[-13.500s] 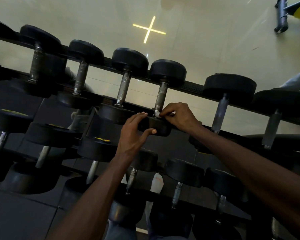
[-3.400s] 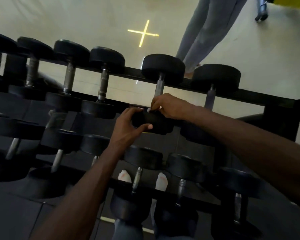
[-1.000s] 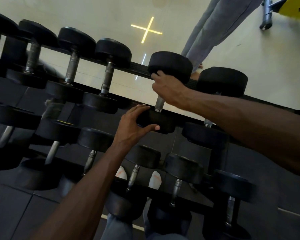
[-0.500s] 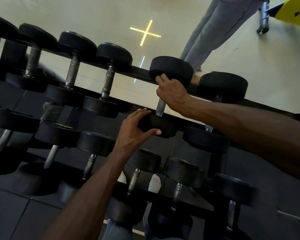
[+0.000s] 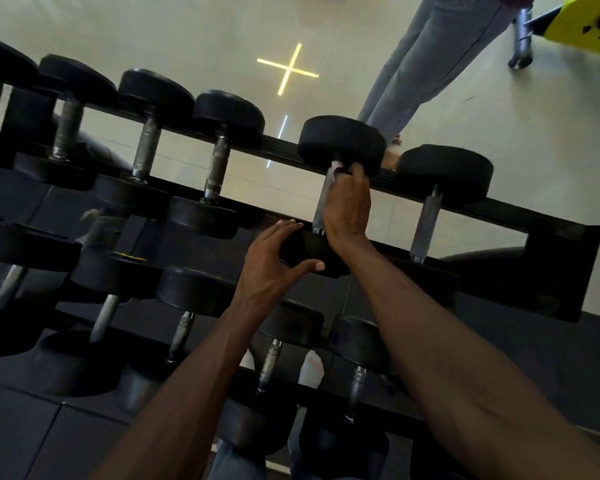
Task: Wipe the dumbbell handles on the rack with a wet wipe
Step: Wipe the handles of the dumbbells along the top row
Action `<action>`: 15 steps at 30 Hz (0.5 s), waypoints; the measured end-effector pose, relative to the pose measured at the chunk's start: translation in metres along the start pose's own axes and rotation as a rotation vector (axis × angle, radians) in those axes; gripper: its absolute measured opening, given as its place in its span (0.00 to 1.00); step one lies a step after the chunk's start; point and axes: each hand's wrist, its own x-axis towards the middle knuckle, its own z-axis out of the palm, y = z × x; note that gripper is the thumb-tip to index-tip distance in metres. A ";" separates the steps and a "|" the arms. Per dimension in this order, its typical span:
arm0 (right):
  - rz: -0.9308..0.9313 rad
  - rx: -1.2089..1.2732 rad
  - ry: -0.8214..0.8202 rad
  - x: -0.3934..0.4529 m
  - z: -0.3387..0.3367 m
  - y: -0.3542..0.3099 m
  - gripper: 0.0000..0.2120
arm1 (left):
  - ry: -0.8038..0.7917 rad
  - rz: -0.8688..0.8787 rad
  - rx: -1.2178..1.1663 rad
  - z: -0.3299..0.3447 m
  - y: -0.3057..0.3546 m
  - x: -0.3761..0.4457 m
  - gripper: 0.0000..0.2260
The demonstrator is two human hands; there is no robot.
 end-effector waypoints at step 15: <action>0.535 0.562 -0.185 0.022 -0.004 0.019 0.05 | 0.013 0.020 -0.016 -0.002 0.002 -0.001 0.37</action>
